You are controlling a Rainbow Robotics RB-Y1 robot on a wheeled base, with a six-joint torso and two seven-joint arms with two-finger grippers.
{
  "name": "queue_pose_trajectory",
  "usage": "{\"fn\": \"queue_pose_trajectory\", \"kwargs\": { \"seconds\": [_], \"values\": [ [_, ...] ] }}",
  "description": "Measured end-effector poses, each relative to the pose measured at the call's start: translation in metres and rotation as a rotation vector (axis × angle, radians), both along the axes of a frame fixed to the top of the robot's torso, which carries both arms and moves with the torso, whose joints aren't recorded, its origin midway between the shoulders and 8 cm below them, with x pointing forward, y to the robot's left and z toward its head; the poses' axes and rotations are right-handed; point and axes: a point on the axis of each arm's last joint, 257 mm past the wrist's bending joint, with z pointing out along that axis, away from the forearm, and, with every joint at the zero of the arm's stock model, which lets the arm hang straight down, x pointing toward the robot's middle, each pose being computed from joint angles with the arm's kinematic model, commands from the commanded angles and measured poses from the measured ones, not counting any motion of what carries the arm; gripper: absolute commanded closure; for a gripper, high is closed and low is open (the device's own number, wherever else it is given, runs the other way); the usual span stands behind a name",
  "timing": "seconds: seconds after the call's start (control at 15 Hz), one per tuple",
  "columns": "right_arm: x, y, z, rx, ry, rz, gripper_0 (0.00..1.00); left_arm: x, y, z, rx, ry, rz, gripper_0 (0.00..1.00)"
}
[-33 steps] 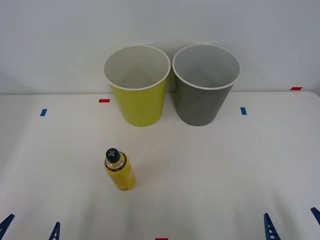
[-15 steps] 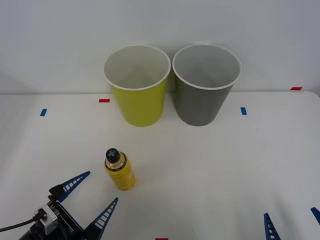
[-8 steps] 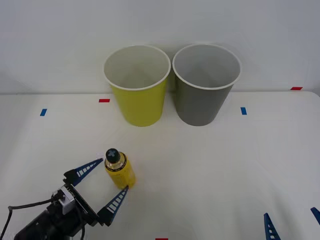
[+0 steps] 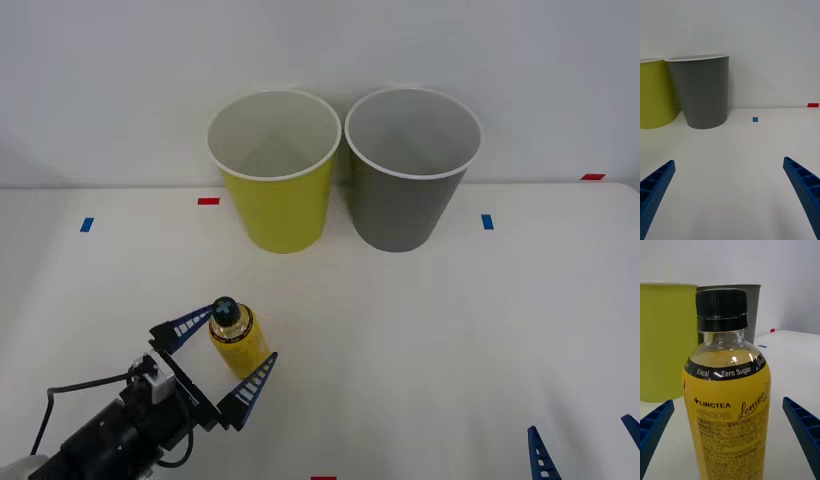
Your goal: Put cans in the gray bin and PET bottles in the light green bin.
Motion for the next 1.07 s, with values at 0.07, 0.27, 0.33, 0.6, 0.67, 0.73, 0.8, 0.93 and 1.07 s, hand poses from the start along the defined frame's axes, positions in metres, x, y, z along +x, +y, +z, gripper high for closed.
{"fn": "queue_pose_trajectory", "kwargs": {
  "seconds": [0.07,0.27,0.33,0.6,0.67,0.73,0.8,0.93,1.07],
  "values": [
    [0.0,0.0,0.0,0.0,0.0,0.0,0.0,0.0033,-0.002,0.0013,0.002,-0.001,-0.002,0.0],
    [0.0,0.0,0.0,0.0,0.0,0.0,0.0,0.0102,-0.0051,0.0037,0.002,0.002,-0.003,0.0],
    [0.0,0.0,0.0,0.0,0.0,0.0,0.0,0.011,-0.0054,0.0039,0.001,0.003,-0.003,0.0],
    [0.0,0.0,0.0,0.0,0.0,0.0,0.0,0.012,-0.007,0.0064,-0.003,0.001,-0.006,0.0],
    [0.0,0.0,0.0,0.0,0.0,0.0,0.0,0.012,-0.0071,0.0067,-0.004,0.001,-0.006,0.04],
    [0.0,0.0,0.0,0.0,0.0,0.0,0.0,0.0122,-0.007,0.0069,-0.005,0.002,-0.006,0.16],
    [0.0,0.0,0.0,0.0,0.0,0.0,0.0,0.0124,-0.0072,0.0078,-0.009,0.002,-0.005,0.43],
    [0.0,0.0,0.0,0.0,0.0,0.0,0.0,0.0123,-0.0077,0.0087,-0.014,0.003,-0.005,0.9],
    [0.0,0.0,0.0,0.0,0.0,0.0,0.0,0.0123,-0.0079,0.009,-0.013,0.002,-0.005,1.0]
  ]
}}
